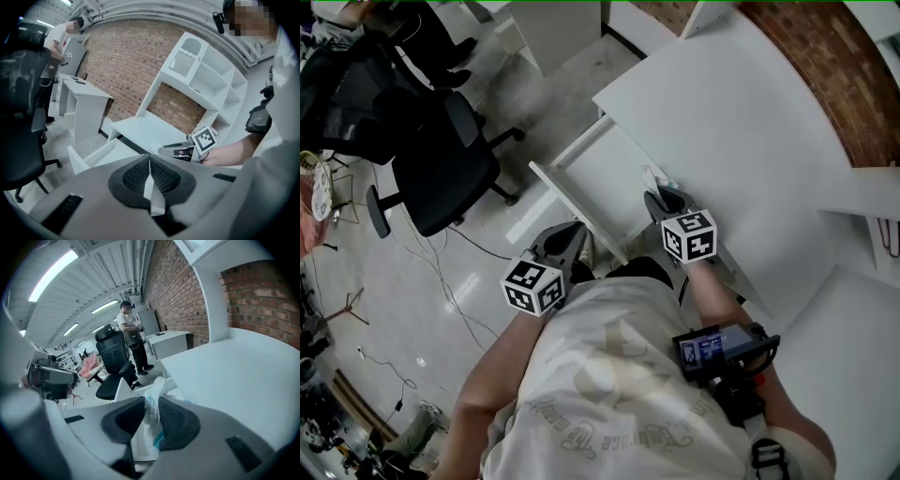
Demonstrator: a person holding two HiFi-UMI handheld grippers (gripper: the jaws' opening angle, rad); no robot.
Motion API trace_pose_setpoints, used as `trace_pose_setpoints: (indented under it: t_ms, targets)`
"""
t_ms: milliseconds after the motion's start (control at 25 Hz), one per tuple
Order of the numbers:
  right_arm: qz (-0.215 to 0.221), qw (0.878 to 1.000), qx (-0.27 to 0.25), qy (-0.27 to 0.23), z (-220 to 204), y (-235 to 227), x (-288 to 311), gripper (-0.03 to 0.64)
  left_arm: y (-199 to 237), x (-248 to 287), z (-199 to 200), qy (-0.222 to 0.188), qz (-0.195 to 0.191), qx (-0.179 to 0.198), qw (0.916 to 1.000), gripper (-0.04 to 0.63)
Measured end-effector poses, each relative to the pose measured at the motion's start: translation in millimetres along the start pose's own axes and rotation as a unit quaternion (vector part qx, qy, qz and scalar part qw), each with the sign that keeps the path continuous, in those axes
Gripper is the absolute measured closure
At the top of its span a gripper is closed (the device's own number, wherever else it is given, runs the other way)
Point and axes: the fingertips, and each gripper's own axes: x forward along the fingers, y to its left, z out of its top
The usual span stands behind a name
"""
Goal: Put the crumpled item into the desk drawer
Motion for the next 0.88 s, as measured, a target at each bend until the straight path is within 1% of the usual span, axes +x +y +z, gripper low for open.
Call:
trace_pose_setpoints:
  t_ms: [280, 480, 800, 880]
  targets:
    - [0.010, 0.999, -0.013, 0.035, -17, 20, 31, 0.514, 14, -11, -18, 0.007, 0.002, -0.021, 0.9997, 0.572]
    - [0.019, 0.998, -0.021, 0.049, -25, 37, 47, 0.514, 25, -20, -27, 0.007, 0.007, -0.033, 0.9994, 0.572]
    - [0.033, 0.996, -0.028, 0.074, -36, 46, 73, 0.514, 39, -25, -34, 0.005, 0.016, -0.044, 0.9989, 0.572]
    - [0.030, 0.996, -0.028, 0.081, -40, 48, 80, 0.514, 44, -32, -36, 0.005, 0.016, -0.047, 0.9988, 0.572]
